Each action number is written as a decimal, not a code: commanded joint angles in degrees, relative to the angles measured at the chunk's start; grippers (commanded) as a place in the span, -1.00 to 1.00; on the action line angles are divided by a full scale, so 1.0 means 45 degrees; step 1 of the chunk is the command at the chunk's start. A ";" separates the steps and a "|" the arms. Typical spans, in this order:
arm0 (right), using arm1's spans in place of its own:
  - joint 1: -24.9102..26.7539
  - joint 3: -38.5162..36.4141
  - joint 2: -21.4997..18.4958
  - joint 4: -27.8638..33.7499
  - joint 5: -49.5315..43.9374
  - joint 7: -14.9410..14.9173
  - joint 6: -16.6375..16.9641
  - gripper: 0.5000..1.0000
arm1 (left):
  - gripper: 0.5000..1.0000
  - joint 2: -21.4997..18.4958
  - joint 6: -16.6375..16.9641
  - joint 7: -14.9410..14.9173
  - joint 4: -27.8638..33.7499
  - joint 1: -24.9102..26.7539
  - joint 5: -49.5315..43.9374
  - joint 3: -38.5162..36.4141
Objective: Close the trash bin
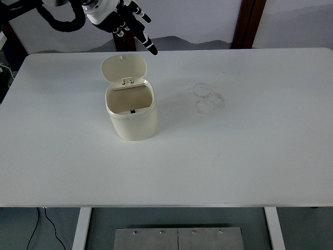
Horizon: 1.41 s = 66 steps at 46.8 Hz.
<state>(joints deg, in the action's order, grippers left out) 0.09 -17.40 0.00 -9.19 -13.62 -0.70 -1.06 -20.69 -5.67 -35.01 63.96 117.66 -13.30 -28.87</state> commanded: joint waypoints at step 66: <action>-0.0019 0.0019 0.0000 -0.0008 0.0000 0.0428 0.0000 0.98 | 1.00 0.1472 -0.0067 0.0002 0.0416 -0.0756 -0.0775 -0.0714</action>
<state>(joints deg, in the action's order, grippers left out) 0.00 -17.36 0.00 -9.20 -13.63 1.25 -1.05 -14.58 -6.03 -35.00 65.81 114.50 -16.54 -32.11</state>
